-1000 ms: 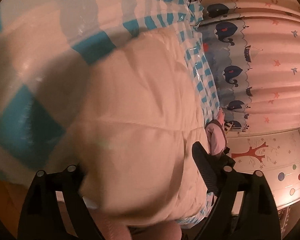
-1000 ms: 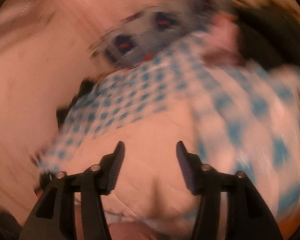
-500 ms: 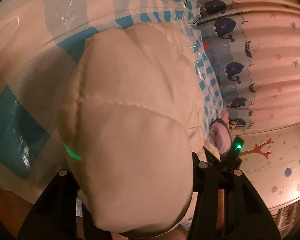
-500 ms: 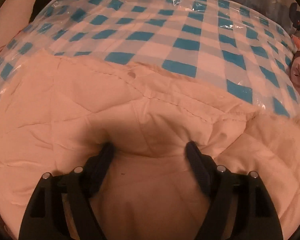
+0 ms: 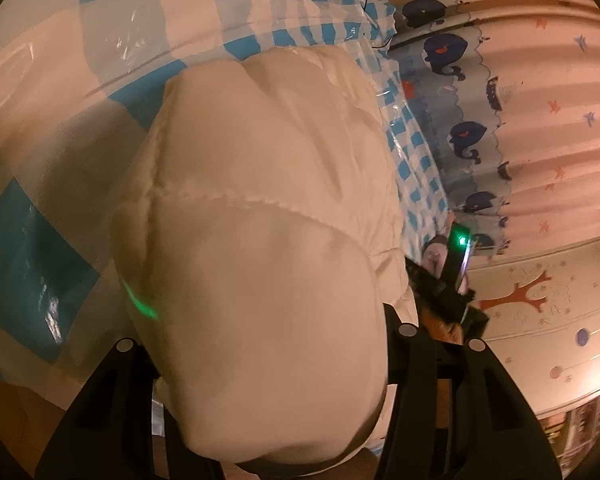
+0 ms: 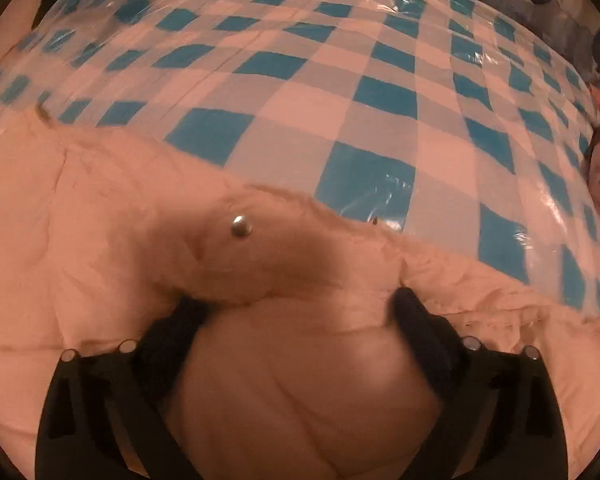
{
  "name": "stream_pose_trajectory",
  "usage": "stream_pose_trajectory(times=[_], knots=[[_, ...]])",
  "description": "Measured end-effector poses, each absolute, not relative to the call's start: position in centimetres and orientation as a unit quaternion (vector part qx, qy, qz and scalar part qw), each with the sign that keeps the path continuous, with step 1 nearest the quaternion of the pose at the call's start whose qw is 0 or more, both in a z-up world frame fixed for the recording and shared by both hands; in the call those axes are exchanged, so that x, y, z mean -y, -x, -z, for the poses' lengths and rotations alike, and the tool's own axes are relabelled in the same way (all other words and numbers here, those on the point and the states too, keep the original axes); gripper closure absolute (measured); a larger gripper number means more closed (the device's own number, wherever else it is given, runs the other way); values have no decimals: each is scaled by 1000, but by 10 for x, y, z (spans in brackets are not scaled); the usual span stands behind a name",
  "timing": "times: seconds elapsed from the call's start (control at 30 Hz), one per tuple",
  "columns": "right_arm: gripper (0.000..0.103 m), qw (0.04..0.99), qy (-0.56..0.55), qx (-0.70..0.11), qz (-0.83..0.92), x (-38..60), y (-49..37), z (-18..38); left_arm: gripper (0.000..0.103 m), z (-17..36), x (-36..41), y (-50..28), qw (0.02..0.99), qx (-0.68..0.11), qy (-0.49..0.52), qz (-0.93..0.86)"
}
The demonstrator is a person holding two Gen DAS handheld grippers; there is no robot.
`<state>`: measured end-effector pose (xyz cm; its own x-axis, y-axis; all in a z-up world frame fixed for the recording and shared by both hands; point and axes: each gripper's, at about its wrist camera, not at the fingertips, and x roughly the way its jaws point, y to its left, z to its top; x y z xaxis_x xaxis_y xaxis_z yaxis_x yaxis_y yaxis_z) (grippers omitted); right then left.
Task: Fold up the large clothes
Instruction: 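Open the right gripper and withdraw it while the left gripper holds the jacket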
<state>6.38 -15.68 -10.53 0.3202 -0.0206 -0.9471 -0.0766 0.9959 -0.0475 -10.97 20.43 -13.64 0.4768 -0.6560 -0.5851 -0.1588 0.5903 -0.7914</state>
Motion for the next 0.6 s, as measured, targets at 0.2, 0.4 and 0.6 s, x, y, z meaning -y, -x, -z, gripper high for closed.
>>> stream_pose_trajectory(times=[0.2, 0.4, 0.6], knots=[[11, 850, 54, -521, -58, 152, -10, 41, 52, 139, -207, 107, 738, -489, 432, 170], [11, 836, 131, -526, -79, 119, 74, 57, 45, 138, -202, 104, 741, -492, 429, 160], [8, 847, 74, -519, -88, 128, 80, 41, 44, 138, -203, 103, 743, -499, 420, 151]])
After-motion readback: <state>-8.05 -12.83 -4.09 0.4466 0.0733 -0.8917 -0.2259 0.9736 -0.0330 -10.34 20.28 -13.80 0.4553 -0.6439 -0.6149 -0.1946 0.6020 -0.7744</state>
